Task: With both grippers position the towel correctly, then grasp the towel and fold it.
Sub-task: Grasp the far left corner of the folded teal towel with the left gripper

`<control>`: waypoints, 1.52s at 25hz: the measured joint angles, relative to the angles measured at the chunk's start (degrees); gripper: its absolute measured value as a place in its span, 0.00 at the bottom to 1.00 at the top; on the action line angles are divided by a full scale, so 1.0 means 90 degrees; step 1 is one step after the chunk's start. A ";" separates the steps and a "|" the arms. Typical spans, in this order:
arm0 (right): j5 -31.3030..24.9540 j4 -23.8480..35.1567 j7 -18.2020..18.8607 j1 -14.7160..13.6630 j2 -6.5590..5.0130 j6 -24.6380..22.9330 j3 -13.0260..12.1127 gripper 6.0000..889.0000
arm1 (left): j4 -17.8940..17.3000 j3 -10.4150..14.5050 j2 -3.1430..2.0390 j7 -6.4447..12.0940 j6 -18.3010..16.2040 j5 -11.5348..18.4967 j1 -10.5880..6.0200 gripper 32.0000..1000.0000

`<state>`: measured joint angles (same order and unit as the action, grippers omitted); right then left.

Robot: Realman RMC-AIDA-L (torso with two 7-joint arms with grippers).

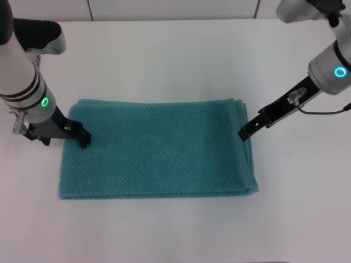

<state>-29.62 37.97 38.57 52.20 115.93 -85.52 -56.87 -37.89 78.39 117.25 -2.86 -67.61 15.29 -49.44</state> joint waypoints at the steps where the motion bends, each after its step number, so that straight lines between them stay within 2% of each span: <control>1: 0.0000 0.0000 0.0000 0.0000 0.0000 0.0000 0.0000 0.97 | 0.0004 0.0000 0.0002 0.0001 0.0003 0.0000 -0.0001 0.89; 15: 0.0000 0.0000 0.0002 0.0006 0.0000 0.0000 0.0000 0.97 | 0.0011 -0.0058 0.0009 0.0080 0.0002 0.0075 -0.0014 0.89; 26: 0.0000 0.0000 0.0002 0.0041 0.0000 0.0000 0.0000 0.97 | 0.0016 -0.0059 0.0008 0.0081 0.0029 0.0079 -0.0009 0.83; 36: 0.0000 0.0000 0.0002 0.0082 0.0000 0.0000 0.0000 0.97 | 0.0179 -0.0059 -0.0009 0.0096 0.0126 0.0079 -0.0024 0.60; 38: 0.0000 0.0000 0.0002 0.0082 0.0000 0.0000 0.0000 0.97 | 0.0180 -0.0058 -0.0008 0.0096 0.0126 0.0079 -0.0024 0.60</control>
<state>-29.62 37.97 38.58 52.94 115.93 -85.52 -56.86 -36.27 77.87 117.18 -1.99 -66.48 16.00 -49.66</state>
